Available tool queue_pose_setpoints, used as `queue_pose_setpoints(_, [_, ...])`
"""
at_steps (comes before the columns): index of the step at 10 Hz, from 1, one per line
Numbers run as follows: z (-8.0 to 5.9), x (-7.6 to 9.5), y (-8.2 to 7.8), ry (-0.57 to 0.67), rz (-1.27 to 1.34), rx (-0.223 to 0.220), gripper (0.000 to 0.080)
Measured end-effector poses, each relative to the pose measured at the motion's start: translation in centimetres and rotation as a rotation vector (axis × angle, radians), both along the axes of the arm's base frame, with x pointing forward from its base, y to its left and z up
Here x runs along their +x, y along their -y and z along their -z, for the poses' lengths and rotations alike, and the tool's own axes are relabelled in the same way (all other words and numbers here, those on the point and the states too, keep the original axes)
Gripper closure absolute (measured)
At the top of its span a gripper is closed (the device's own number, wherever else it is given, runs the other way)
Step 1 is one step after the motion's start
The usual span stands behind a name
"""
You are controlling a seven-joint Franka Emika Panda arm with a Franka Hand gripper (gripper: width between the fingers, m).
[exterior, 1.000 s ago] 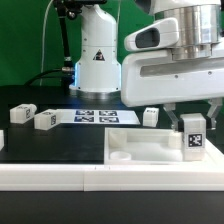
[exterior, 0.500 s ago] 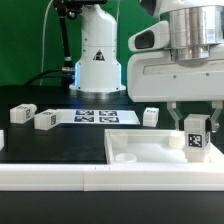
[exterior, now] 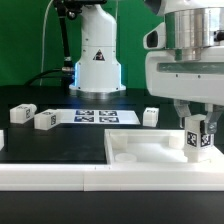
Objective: Assemble one leg
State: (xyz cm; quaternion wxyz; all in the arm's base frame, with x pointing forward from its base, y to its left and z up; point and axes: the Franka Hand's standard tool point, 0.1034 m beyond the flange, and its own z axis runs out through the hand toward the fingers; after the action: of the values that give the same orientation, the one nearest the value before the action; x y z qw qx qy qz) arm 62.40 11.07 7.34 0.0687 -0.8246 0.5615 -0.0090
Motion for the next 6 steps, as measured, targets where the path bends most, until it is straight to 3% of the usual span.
queue_pose_setpoints(3, [0.03,-0.08,-0.07,-0.012,0.084,0.017,0.0505])
queue_pose_setpoints(4, [0.06,-0.07,-0.07,-0.009,0.064,0.016,0.0344])
queue_pose_setpoints(5, [0.08,-0.09,-0.03,0.000,-0.018,0.008,0.0344])
queue_pose_setpoints(6, [0.10,-0.11,-0.06,0.007,-0.099,0.000,0.0204])
